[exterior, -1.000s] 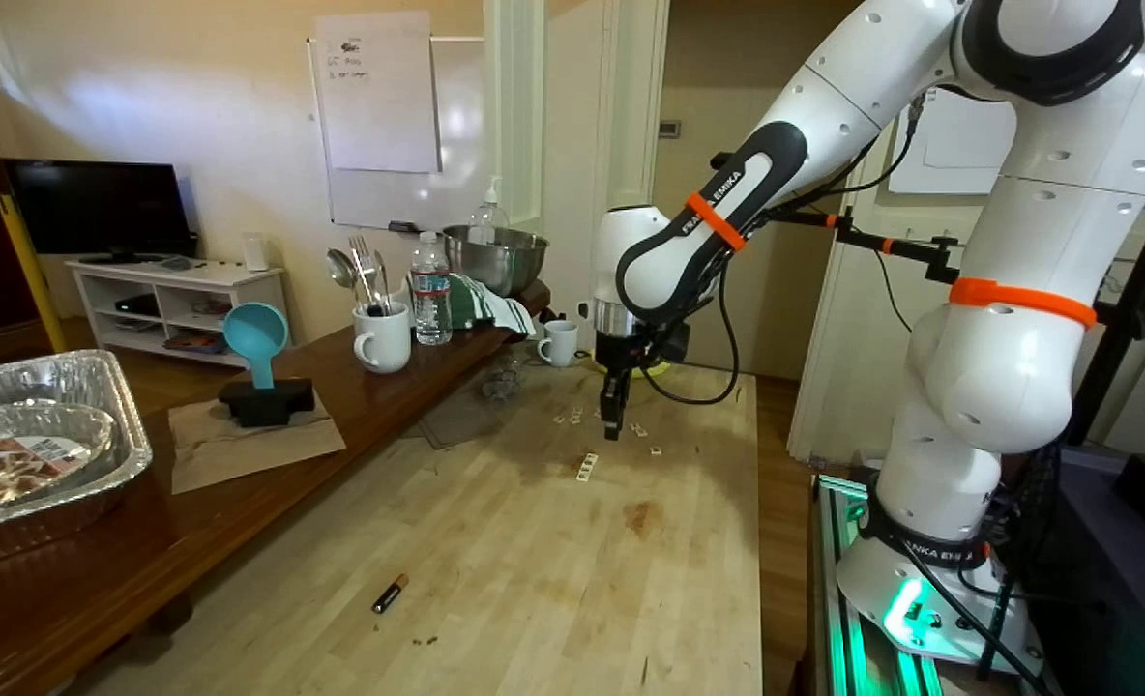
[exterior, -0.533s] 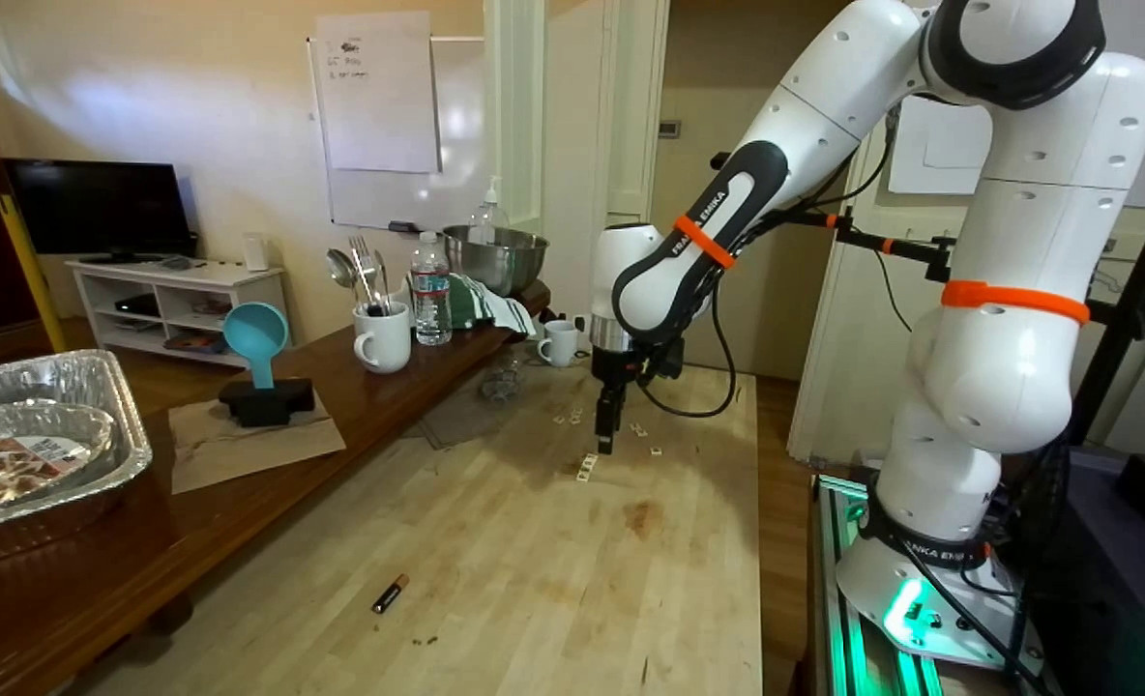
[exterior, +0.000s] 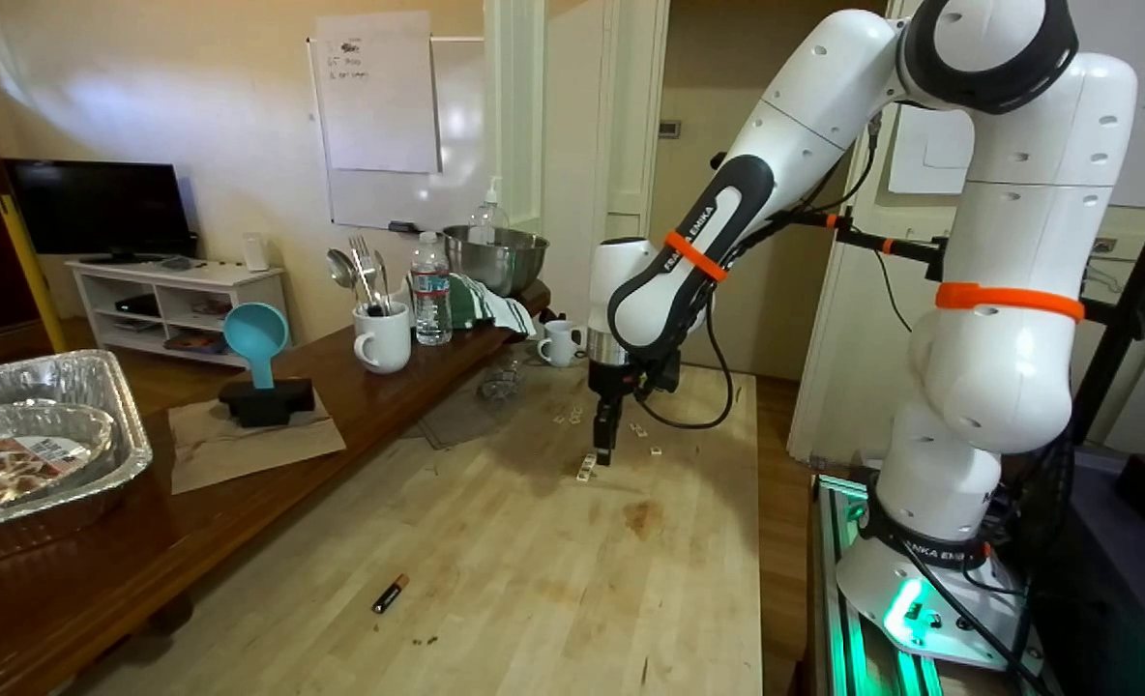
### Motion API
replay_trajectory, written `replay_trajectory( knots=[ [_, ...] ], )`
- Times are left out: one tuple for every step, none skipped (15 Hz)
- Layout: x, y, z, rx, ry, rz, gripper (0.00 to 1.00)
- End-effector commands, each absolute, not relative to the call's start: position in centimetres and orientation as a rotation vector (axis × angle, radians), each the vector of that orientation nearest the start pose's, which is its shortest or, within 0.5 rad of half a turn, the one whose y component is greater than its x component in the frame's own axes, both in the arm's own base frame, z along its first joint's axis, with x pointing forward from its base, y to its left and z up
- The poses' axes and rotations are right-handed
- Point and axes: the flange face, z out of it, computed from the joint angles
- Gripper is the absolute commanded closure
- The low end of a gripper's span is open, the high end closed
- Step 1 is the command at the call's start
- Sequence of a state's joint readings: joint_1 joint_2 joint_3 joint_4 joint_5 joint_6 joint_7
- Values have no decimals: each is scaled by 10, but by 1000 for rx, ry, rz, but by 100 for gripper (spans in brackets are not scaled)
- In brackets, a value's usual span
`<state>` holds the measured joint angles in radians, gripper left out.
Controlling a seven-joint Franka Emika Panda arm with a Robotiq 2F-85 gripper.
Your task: Move three letter blocks to the far left, then move three more to the left.
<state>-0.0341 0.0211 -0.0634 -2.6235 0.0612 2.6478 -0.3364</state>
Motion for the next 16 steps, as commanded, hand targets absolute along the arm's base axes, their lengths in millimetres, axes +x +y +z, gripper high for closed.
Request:
replay_trajectory(
  knots=[
    [437, -41, 232, -3093, -282, -54, 77],
    [439, -41, 231, -3091, -277, -68, 86],
    [440, -40, 230, -3091, -272, -81, 93],
    [441, -39, 228, -3090, -268, -91, 99],
    [443, -39, 227, -3090, -264, -101, 100],
    [444, -39, 226, -3090, -261, -110, 100],
    [444, -39, 225, -3090, -259, -114, 100],
    [445, -39, 223, -3090, -260, -113, 100],
    [445, -39, 222, -3091, -261, -116, 100],
    [445, -39, 221, -3092, -262, -116, 100],
    [446, -40, 220, -3094, -263, -118, 100],
    [446, -40, 220, -3095, -262, -120, 100],
    [447, -41, 219, -3095, -259, -125, 100],
    [447, -42, 218, -3096, -257, -125, 100],
    [448, -43, 218, -3097, -257, -125, 100],
    [449, -44, 217, -3097, -256, -124, 100]
  ],
)
